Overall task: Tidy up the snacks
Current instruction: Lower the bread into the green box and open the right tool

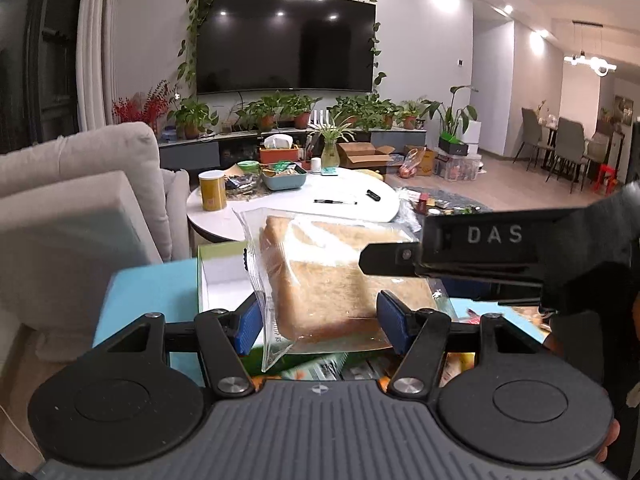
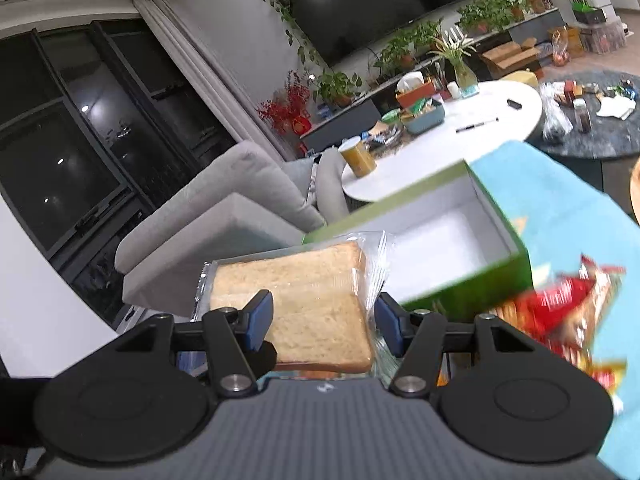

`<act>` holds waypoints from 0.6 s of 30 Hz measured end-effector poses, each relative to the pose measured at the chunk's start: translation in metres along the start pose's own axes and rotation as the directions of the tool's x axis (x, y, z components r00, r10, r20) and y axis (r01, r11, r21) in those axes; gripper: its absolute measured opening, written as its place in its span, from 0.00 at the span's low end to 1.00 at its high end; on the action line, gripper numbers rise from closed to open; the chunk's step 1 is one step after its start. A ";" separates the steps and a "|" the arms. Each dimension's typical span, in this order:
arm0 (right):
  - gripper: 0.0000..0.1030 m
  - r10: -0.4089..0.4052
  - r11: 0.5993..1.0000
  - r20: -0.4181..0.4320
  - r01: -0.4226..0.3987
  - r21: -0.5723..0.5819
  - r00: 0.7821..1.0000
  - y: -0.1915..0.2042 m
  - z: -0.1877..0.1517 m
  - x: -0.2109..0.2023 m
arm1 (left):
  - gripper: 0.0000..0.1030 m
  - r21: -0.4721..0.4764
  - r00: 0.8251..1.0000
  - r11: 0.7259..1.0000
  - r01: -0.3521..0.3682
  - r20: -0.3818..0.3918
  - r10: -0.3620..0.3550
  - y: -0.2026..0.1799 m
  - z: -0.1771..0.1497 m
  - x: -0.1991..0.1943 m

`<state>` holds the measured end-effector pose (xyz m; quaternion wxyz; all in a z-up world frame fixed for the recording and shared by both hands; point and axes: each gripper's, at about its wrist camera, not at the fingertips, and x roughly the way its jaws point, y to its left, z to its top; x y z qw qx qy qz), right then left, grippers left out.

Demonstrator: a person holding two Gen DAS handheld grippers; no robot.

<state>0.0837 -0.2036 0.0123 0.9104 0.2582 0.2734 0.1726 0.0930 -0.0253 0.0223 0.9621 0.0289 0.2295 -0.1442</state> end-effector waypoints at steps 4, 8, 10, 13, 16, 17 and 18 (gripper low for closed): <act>0.57 -0.001 1.000 -0.002 0.001 0.001 1.000 -0.006 0.012 0.020 | 0.59 -0.001 1.000 1.000 -0.017 -0.017 0.017 0.006 0.009 0.026; 0.57 -0.005 1.000 -0.017 0.005 -0.002 1.000 -0.013 0.021 0.044 | 0.60 -0.005 0.999 1.000 -0.027 -0.042 0.027 0.015 0.012 0.053; 0.57 -0.004 1.000 -0.028 0.004 0.000 1.000 -0.016 0.024 0.056 | 0.60 -0.010 0.997 1.000 -0.029 -0.065 0.028 0.021 0.010 0.067; 0.57 0.001 1.000 -0.052 -0.001 0.010 0.999 -0.022 0.027 0.075 | 0.60 -0.028 0.995 0.999 -0.026 -0.099 0.023 0.032 0.004 0.088; 0.58 -0.007 1.000 -0.080 0.008 0.016 0.997 -0.027 0.024 0.091 | 0.60 -0.055 0.991 0.998 -0.026 -0.134 0.018 0.042 -0.005 0.107; 0.58 -0.015 1.000 -0.093 0.017 0.013 0.996 -0.028 0.022 0.097 | 0.60 -0.059 0.989 0.998 -0.026 -0.147 0.017 0.044 -0.009 0.112; 0.58 -0.026 1.000 -0.108 0.027 0.011 0.994 -0.029 0.019 0.102 | 0.60 -0.061 0.987 0.998 -0.027 -0.160 0.017 0.045 -0.013 0.117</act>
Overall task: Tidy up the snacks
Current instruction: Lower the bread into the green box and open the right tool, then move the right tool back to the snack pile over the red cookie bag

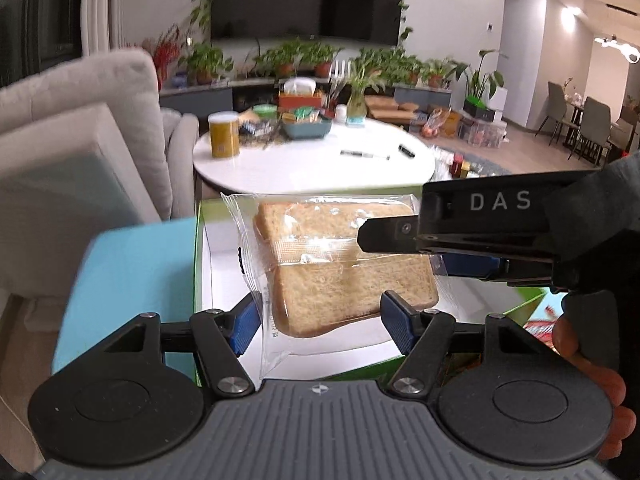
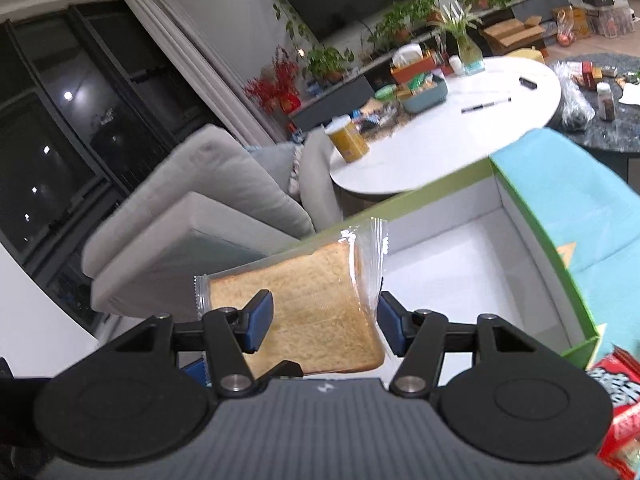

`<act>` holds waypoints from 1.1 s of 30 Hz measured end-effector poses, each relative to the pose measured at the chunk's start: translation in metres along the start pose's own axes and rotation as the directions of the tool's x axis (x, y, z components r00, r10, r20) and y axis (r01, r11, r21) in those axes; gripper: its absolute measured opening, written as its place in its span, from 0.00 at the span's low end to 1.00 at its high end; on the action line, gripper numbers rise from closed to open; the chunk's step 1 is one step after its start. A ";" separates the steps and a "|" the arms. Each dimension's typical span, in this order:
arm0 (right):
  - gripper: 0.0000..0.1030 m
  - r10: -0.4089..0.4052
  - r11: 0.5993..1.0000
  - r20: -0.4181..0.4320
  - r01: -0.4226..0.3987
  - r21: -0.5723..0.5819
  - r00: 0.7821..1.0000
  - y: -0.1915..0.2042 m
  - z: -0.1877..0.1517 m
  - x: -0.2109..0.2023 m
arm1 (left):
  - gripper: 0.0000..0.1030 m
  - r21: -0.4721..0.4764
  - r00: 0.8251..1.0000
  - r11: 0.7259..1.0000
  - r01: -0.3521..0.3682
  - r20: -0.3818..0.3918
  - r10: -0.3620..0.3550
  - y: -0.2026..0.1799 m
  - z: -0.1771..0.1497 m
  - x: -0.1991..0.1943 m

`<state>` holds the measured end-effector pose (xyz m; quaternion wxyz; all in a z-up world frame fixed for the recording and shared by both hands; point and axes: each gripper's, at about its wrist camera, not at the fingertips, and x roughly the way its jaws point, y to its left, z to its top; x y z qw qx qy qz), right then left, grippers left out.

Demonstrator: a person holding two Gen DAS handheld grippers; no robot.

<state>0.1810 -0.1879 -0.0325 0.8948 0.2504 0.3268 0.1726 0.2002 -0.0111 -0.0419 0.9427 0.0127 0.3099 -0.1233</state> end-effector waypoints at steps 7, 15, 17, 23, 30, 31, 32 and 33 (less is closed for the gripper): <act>0.58 -0.036 0.999 -0.113 0.034 -0.018 0.993 -0.004 -0.011 0.028 | 0.78 -0.008 0.996 0.998 -0.059 -0.060 0.059 0.008 -0.010 0.012; 0.58 -0.084 0.995 -0.068 0.081 -0.052 0.994 0.000 -0.008 0.013 | 0.83 -0.001 0.995 0.995 -0.096 -0.013 0.096 0.013 -0.011 -0.011; 0.58 -0.082 0.996 -0.047 0.080 -0.050 0.996 0.001 -0.007 0.002 | 0.83 -0.019 0.995 0.995 -0.102 -0.002 0.102 0.015 -0.010 -0.020; 0.62 -0.049 0.995 0.000 0.049 -0.088 0.999 0.018 -0.009 -0.035 | 0.87 -0.061 0.991 0.991 -0.122 0.044 0.125 0.022 -0.012 -0.055; 0.65 -0.021 0.991 -0.019 0.018 -0.134 1.000 0.035 -0.049 -0.069 | 0.97 -0.091 0.985 0.983 -0.161 0.040 0.165 0.036 -0.046 -0.089; 0.65 -0.018 0.990 -0.029 0.013 -0.143 0.999 0.037 -0.057 -0.072 | 0.97 -0.100 0.986 0.982 -0.161 0.027 0.164 0.039 -0.051 -0.090; 0.65 -0.017 0.989 -0.035 0.012 -0.147 0.999 0.038 -0.064 -0.074 | 0.97 -0.111 0.986 0.980 -0.165 0.013 0.168 0.043 -0.058 -0.091; 0.65 -0.020 0.988 -0.043 0.013 -0.154 0.999 0.039 -0.072 -0.076 | 0.97 -0.121 0.985 0.978 -0.171 -0.005 0.172 0.046 -0.066 -0.091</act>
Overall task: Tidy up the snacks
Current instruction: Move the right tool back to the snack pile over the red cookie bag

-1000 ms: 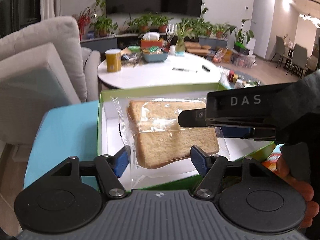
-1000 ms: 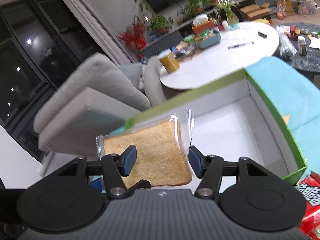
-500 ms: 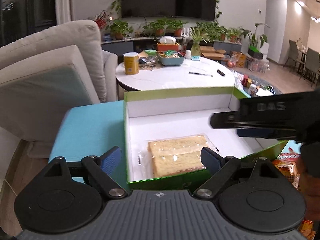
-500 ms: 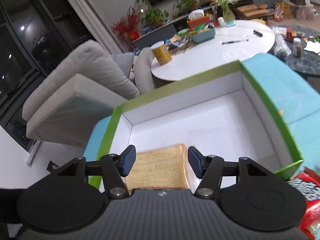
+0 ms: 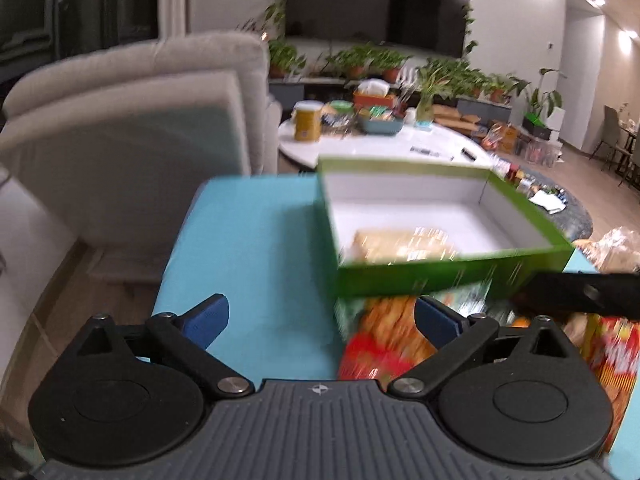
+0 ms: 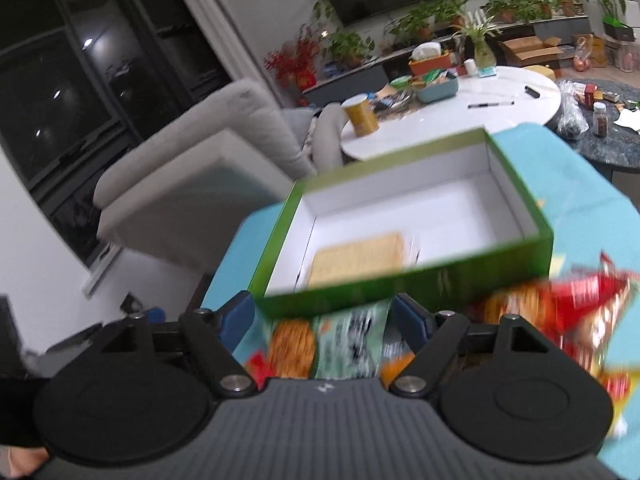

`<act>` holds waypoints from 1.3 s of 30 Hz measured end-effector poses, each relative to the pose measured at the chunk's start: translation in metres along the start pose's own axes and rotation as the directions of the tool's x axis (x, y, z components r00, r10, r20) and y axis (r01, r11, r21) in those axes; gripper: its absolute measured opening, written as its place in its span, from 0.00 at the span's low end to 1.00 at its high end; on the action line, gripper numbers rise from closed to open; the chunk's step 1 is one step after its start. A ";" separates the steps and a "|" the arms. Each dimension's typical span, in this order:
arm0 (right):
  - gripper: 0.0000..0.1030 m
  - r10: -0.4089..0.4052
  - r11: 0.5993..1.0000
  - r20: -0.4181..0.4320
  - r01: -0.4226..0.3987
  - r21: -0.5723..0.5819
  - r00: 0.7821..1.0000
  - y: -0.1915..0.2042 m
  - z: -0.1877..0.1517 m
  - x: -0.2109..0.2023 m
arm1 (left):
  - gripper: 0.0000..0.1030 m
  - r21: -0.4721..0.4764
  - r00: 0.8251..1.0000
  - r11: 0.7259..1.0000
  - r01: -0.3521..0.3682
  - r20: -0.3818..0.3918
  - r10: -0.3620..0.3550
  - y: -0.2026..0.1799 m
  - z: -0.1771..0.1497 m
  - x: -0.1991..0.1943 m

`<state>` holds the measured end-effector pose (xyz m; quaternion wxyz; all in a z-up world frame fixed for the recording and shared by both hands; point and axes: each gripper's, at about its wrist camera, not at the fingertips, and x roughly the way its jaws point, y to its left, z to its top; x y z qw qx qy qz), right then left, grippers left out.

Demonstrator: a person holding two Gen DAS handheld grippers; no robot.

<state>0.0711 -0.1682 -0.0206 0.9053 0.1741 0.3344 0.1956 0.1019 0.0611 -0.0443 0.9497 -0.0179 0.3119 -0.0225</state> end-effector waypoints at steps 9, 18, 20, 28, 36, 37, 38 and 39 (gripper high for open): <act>0.65 -0.004 1.000 -0.102 0.005 0.009 0.995 0.011 -0.053 -0.004 | 0.95 -0.064 0.994 0.995 0.077 -0.072 -0.082 0.028 -0.044 -0.012; 0.65 0.017 0.998 -0.175 -0.007 0.058 0.984 0.022 -0.078 0.005 | 0.92 -0.116 0.977 0.979 0.166 -0.115 -0.179 0.029 -0.068 -0.025; 0.65 0.011 0.997 -0.173 0.001 0.071 0.985 0.023 -0.079 0.007 | 0.92 -0.129 0.978 0.979 0.155 -0.120 -0.171 0.029 -0.070 -0.027; 0.65 0.013 0.992 -0.193 0.011 0.122 0.981 0.022 -0.076 0.017 | 0.92 -0.031 0.940 0.961 0.273 -0.205 -0.274 0.001 -0.086 -0.038; 0.66 0.000 0.992 -0.179 0.022 0.122 0.984 0.020 -0.075 0.010 | 0.92 -0.007 0.959 0.965 0.261 -0.112 -0.260 0.018 -0.084 -0.067; 0.66 0.002 0.992 -0.174 0.020 0.122 0.985 0.019 -0.075 0.008 | 0.92 -0.015 0.964 0.968 0.251 -0.082 -0.252 0.023 -0.083 -0.073; 0.66 0.003 0.992 -0.172 0.018 0.122 0.985 0.020 -0.074 0.008 | 0.92 -0.019 0.971 0.972 0.234 -0.043 -0.235 0.028 -0.079 -0.076; 0.67 0.004 0.992 -0.168 0.017 0.123 0.986 0.020 -0.074 0.008 | 0.91 -0.022 0.976 0.976 0.215 -0.010 -0.215 0.032 -0.076 -0.076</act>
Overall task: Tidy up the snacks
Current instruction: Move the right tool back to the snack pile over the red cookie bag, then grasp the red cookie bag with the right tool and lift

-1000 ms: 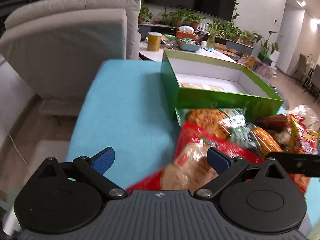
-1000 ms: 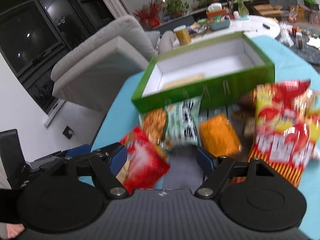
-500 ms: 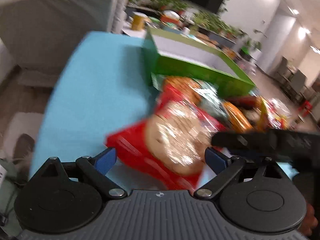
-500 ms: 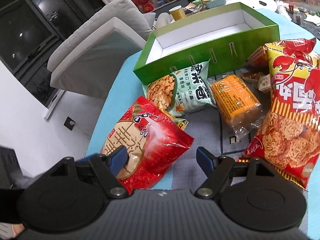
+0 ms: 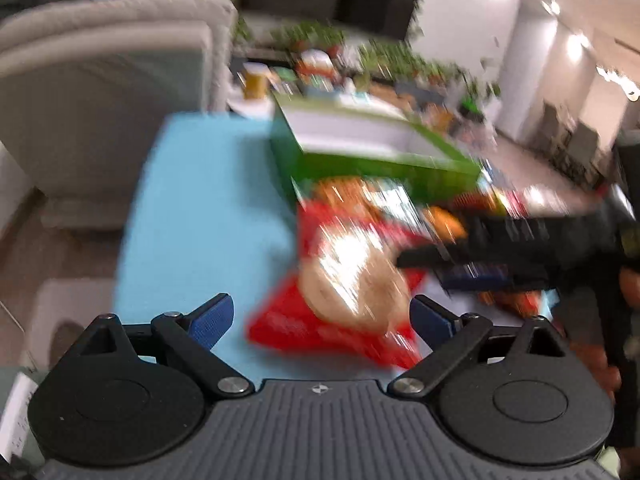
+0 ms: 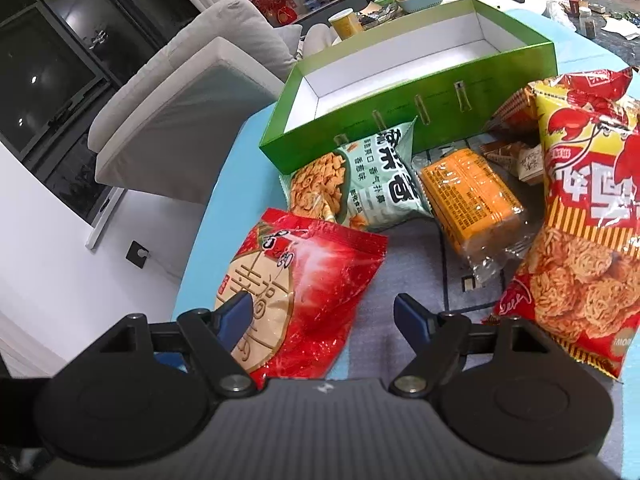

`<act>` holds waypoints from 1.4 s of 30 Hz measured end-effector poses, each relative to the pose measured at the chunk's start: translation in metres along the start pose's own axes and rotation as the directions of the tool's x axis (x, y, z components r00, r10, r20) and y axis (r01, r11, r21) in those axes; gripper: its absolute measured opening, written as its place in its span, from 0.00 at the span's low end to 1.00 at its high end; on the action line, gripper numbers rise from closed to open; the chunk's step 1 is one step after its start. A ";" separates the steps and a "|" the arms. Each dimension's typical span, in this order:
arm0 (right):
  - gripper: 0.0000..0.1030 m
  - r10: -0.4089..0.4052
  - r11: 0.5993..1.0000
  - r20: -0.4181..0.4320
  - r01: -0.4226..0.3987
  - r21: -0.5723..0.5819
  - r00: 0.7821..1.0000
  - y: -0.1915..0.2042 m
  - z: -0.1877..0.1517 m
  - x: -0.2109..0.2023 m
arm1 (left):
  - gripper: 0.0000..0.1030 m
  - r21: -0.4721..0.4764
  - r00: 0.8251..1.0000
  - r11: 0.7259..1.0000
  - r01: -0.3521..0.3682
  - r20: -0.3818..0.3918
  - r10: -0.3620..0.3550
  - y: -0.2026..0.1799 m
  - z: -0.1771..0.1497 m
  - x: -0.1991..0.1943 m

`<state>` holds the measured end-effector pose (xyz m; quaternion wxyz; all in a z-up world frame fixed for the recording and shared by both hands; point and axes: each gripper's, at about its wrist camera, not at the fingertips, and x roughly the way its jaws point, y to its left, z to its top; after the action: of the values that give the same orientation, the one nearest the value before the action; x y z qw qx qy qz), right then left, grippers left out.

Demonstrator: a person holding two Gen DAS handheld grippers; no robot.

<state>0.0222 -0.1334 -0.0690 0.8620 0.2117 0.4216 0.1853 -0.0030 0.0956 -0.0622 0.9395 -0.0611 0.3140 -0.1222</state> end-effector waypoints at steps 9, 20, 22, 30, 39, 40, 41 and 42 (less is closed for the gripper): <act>0.67 -0.011 0.996 -0.015 0.012 0.083 1.000 -0.008 -0.002 0.004 | 0.60 -0.065 0.995 0.996 0.063 -0.073 -0.068 0.017 0.008 0.044; 0.67 0.018 0.996 -0.062 -0.013 0.092 0.998 -0.007 0.002 0.021 | 0.70 -0.062 0.986 0.993 0.102 -0.128 -0.109 -0.007 -0.003 0.037; 0.67 0.014 0.997 -0.063 -0.009 0.081 0.998 -0.006 0.002 0.020 | 0.71 -0.045 0.986 0.994 0.100 -0.131 -0.105 -0.009 -0.004 0.036; 0.57 0.023 0.999 -0.067 -0.021 0.032 0.998 -0.001 0.000 0.019 | 0.62 -0.060 0.984 0.992 0.112 -0.132 -0.119 -0.006 -0.002 0.050; 0.38 0.042 0.997 0.010 -0.041 -0.071 0.999 0.012 0.006 0.001 | 0.47 0.066 0.987 0.990 0.126 -0.107 -0.119 -0.039 0.009 0.035; 0.37 0.035 0.996 0.017 -0.034 -0.078 0.999 0.011 0.006 -0.001 | 0.47 0.060 0.987 0.990 0.127 -0.110 -0.120 -0.041 0.009 0.035; 0.37 0.035 0.997 0.018 -0.034 -0.074 0.999 0.010 0.007 -0.002 | 0.47 0.054 0.986 0.990 0.130 -0.110 -0.123 -0.042 0.010 0.035; 0.37 0.039 0.997 0.020 -0.038 -0.066 0.999 0.008 0.008 -0.004 | 0.47 0.052 0.986 0.990 0.133 -0.106 -0.127 -0.043 0.012 0.034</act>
<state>0.0250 -0.1306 -0.0582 0.8694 0.1932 0.4017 0.2133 0.0224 0.0455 -0.0646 0.9136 -0.0476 0.3534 -0.1954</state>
